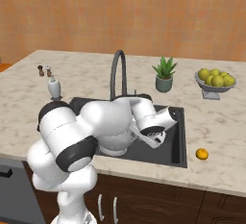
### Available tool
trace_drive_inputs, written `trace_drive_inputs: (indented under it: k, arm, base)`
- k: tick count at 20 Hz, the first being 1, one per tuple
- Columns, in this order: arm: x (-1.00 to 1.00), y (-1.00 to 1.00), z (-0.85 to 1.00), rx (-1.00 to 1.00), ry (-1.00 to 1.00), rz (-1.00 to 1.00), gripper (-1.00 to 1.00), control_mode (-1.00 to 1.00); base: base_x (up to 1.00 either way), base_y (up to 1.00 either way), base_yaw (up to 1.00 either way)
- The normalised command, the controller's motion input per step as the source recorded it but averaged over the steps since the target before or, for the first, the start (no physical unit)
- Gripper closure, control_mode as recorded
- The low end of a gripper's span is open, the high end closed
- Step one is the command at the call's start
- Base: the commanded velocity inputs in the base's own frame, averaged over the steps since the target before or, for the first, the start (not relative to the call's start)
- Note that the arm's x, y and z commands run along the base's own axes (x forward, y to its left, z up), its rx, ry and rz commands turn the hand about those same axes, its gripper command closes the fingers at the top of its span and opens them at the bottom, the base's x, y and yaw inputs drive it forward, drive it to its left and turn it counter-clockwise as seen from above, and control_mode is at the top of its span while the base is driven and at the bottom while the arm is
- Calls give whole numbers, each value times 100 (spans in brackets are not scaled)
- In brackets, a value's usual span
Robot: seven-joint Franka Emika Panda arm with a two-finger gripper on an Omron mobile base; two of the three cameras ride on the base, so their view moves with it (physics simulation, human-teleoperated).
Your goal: Put the colander in the sink, put the tangerine in the colander, and turn on the sink faucet and pour water over the colander.
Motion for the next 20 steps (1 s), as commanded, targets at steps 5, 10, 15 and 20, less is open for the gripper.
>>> trace_drive_inputs:
  k: [5,10,15,20]
  arm:
    - [45,0,-2,1,0,0,100,-100]
    - [16,6,-37,0,-1,2,100,-100]
    - [4,20,-55,0,-7,1,100,-100]
    - [27,10,-29,0,-14,0,100,-100]
  base:
    - [0,0,0]
    - [0,0,0]
    - [0,0,0]
    - [0,0,0]
